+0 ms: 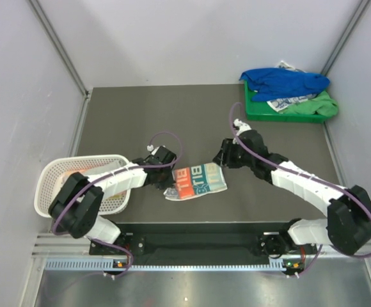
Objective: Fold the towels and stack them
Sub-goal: Neatly place the folded towel into the bin
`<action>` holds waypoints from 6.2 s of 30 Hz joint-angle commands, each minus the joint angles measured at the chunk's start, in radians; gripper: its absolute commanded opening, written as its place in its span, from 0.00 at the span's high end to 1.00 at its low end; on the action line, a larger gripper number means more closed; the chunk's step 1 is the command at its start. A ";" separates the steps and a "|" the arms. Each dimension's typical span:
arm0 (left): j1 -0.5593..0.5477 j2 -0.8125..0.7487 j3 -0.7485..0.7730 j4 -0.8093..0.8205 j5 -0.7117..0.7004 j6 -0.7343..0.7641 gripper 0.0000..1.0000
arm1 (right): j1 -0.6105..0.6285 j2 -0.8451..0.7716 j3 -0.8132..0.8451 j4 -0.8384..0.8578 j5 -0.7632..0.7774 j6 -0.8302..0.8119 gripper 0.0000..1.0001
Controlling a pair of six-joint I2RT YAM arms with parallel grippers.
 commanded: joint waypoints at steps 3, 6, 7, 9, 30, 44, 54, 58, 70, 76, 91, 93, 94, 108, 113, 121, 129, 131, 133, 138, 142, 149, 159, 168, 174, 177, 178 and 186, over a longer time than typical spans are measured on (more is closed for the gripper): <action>-0.001 -0.121 -0.042 -0.084 -0.094 -0.020 0.66 | 0.128 0.109 0.108 0.035 0.075 0.030 0.53; 0.003 -0.178 -0.051 -0.120 -0.111 -0.019 0.45 | 0.207 0.182 0.172 0.039 0.108 0.052 0.53; 0.003 -0.197 -0.053 -0.142 -0.119 -0.020 0.43 | 0.219 0.197 0.183 0.047 0.111 0.060 0.53; 0.005 -0.262 -0.054 -0.176 -0.160 -0.025 0.38 | 0.260 0.237 0.213 0.052 0.137 0.079 0.54; 0.101 -0.790 0.510 -0.675 -0.268 0.075 0.36 | 0.681 0.787 0.824 -0.335 0.583 0.217 0.42; 0.100 -0.835 0.716 -0.769 -0.237 0.145 0.36 | 0.771 0.894 0.979 -0.579 0.810 0.272 0.40; 0.100 -0.846 0.723 -0.779 -0.233 0.151 0.36 | 0.796 0.896 1.028 -0.663 0.908 0.273 0.41; 0.100 -0.847 0.720 -0.778 -0.231 0.150 0.36 | 0.803 0.903 1.060 -0.731 0.939 0.284 0.41; 0.100 -0.838 0.694 -0.761 -0.200 0.156 0.36 | 0.793 0.878 1.002 -0.655 0.881 0.241 0.38; 0.100 -0.836 0.685 -0.758 -0.194 0.159 0.36 | 0.761 0.938 0.987 -0.603 0.794 0.224 0.37; 0.100 -0.835 0.676 -0.756 -0.185 0.162 0.37 | 0.722 0.978 0.904 -0.560 0.692 0.201 0.65; 0.100 -0.833 0.674 -0.753 -0.182 0.161 0.37 | 0.718 0.967 0.889 -0.551 0.672 0.207 0.81; 0.100 -0.833 0.673 -0.752 -0.180 0.161 0.37 | 0.713 0.960 0.864 -0.545 0.663 0.212 0.84; 0.100 -0.812 0.699 -0.735 -0.173 0.159 0.41 | 0.615 0.470 0.517 0.021 0.381 0.229 1.00; 0.100 -0.787 0.742 -0.764 -0.176 0.153 0.42 | 0.615 0.517 0.713 0.029 0.336 0.244 1.00; 0.100 -0.763 0.829 -0.813 -0.162 0.136 0.43 | 0.627 0.825 1.143 0.021 0.218 0.359 1.00; 0.100 -0.770 0.872 -0.854 -0.139 0.132 0.44 | 0.667 1.096 1.516 0.053 0.148 0.473 1.00; 0.100 -0.770 0.874 -0.859 -0.133 0.130 0.44 | 0.675 1.127 1.533 0.082 0.164 0.500 1.00; 0.100 -0.769 0.875 -0.864 -0.125 0.133 0.44 | 0.687 1.146 1.531 0.102 0.174 0.519 1.00; 0.100 -0.770 0.875 -0.864 -0.119 0.133 0.44 | 0.731 1.176 1.540 0.188 0.207 0.559 1.00; 0.101 -0.772 0.872 -0.854 -0.099 0.132 0.45 | 0.734 1.248 1.599 0.259 0.156 0.599 1.00; 0.100 -0.780 0.861 -0.842 -0.093 0.130 0.45 | 0.748 1.292 1.648 0.299 0.178 0.646 1.00; 0.100 -0.783 0.844 -0.830 -0.087 0.136 0.45 | 0.747 1.361 1.680 0.325 0.189 0.680 0.99; 0.100 -0.783 0.817 -0.815 -0.087 0.135 0.45 | 0.748 1.380 1.675 0.412 0.145 0.639 0.41; 0.100 -0.781 0.809 -0.805 -0.091 0.132 0.45 | 0.735 1.291 1.588 0.447 0.131 0.580 0.27; 0.100 -0.777 0.812 -0.804 -0.098 0.133 0.45 | 0.724 1.240 1.495 0.469 0.129 0.550 0.25; 0.100 -0.777 0.811 -0.799 -0.099 0.135 0.45 | 0.722 1.208 1.478 0.471 0.129 0.524 0.25; 0.100 -0.734 0.821 -0.706 -0.069 0.135 0.44 | 0.678 0.819 1.053 0.513 0.250 0.327 0.23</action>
